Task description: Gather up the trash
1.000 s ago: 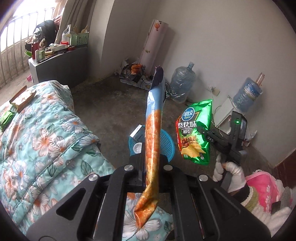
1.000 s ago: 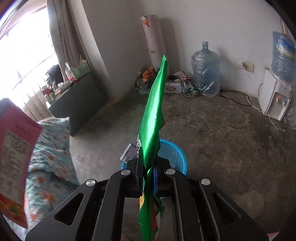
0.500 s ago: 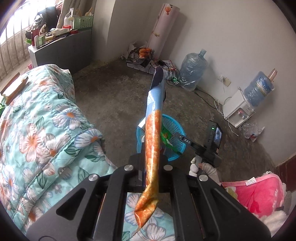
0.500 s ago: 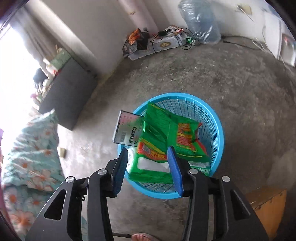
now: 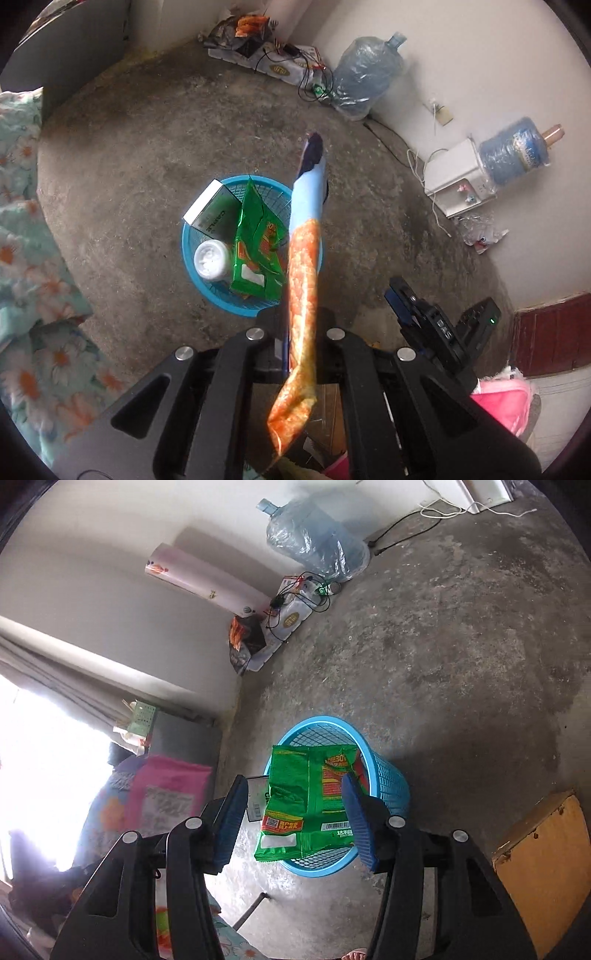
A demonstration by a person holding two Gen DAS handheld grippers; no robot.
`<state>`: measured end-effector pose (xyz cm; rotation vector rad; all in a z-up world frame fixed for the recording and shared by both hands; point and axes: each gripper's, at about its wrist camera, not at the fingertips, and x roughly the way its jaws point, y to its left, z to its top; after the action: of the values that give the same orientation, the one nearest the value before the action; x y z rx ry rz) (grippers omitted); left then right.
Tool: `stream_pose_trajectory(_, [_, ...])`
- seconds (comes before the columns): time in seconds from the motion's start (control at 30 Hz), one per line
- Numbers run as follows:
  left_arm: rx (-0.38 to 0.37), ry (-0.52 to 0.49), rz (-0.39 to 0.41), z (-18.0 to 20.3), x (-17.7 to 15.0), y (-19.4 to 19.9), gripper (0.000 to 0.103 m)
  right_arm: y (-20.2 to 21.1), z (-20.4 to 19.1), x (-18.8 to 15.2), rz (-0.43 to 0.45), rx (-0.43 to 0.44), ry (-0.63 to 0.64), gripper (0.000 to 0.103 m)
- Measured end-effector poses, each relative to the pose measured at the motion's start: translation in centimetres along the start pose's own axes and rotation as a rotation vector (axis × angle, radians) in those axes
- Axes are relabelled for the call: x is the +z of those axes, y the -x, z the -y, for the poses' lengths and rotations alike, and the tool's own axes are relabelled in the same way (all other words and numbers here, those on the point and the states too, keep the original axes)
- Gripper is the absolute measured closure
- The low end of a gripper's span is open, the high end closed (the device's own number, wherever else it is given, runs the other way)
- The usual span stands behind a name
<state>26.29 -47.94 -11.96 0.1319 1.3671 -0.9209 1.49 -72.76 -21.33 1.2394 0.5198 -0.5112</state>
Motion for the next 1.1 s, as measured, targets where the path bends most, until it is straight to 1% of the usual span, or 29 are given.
stream_pose_trajectory(0.07, [0.013,0.020,-0.040,0.6,1.3,-3.4,0.100,-0.1,0.1,0.0,-0.005,0.005,-0.002,0.051])
stream_pose_trajectory(0.13, [0.054,0.020,-0.064,1.0,2.2,-6.5,0.096,-0.1,0.4,0.0,-0.015,0.002,0.008,0.051])
stream_pose_trajectory(0.2, [0.105,0.022,-0.080,1.0,2.5,-8.8,0.082,-0.4,0.6,-0.2,-0.028,0.001,0.009,0.051])
stream_pose_trajectory(0.23, [0.114,0.035,-0.082,0.7,2.4,-9.4,0.070,-0.7,0.7,-0.3,-0.036,0.000,0.010,0.051])
stream_pose_trajectory(0.27, [0.108,0.049,-0.078,0.5,2.3,-9.7,0.065,-0.8,0.7,-0.5,-0.043,-0.007,0.010,0.051])
stream_pose_trajectory(0.37, [0.075,0.101,-0.063,-0.5,2.0,-8.9,0.058,-1.2,1.1,-0.6,-0.056,-0.007,-0.001,0.051])
stream_pose_trajectory(0.4, [0.064,0.117,-0.050,-1.0,1.9,-8.2,0.057,-1.2,1.2,-0.6,-0.056,-0.008,-0.003,0.051])
stream_pose_trajectory(0.47, [0.044,0.117,-0.019,-1.0,2.0,-6.3,0.057,-1.1,1.1,-0.5,-0.051,-0.005,-0.002,0.051])
stream_pose_trajectory(0.53, [0.019,0.083,0.034,-0.8,1.8,-3.5,0.057,-0.8,0.6,-0.4,-0.041,0.005,0.005,0.051])
stream_pose_trajectory(0.6, [-0.006,0.050,0.092,-0.5,1.2,0.2,0.052,-0.3,-0.1,-0.4,-0.026,0.015,0.026,0.051])
stream_pose_trajectory(0.67, [-0.040,0.014,0.158,-0.4,0.0,4.7,0.049,0.4,-1.2,-0.4,-0.015,0.032,0.052,0.051])
stream_pose_trajectory(0.73, [-0.048,-0.041,0.236,-0.4,-2.1,9.3,0.043,1.3,-2.9,-0.5,-0.004,0.052,0.092,0.051])
stream_pose_trajectory(0.77, [-0.040,-0.068,0.279,-0.4,-3.5,11.6,0.037,1.8,-4.0,-0.6,0.003,0.062,0.121,0.051])
stream_pose_trajectory(0.8, [-0.018,-0.086,0.328,-0.5,-5.0,13.8,0.034,2.4,-5.2,-0.8,0.012,0.074,0.158,0.051])
stream_pose_trajectory(0.83, [0.011,-0.097,0.377,-0.6,-6.5,15.9,0.028,3.1,-6.6,-1.2,0.020,0.085,0.200,0.049])
stream_pose_trajectory(0.9, [0.088,-0.088,0.480,-1.3,-10.1,19.7,0.019,4.4,-9.6,-2.2,0.039,0.113,0.298,0.045])
stream_pose_trajectory(0.97, [0.150,-0.044,0.567,-2.1,-13.2,22.6,0.017,5.8,-12.8,-3.5,0.051,0.140,0.404,0.043])
stream_pose_trajectory(1.0, [0.176,-0.015,0.597,-2.7,-15.0,23.9,0.014,6.6,-14.3,-4.2,0.055,0.152,0.450,0.040])
stream_pose_trajectory(1.03, [0.210,0.019,0.617,-3.2,-16.5,24.9,0.012,7.3,-15.9,-5.1,0.057,0.164,0.500,0.036])
stream_pose_trajectory(1.1, [0.291,0.094,0.650,-4.2,-19.3,26.9,0.011,9.0,-19.0,-7.1,0.068,0.182,0.612,0.031])
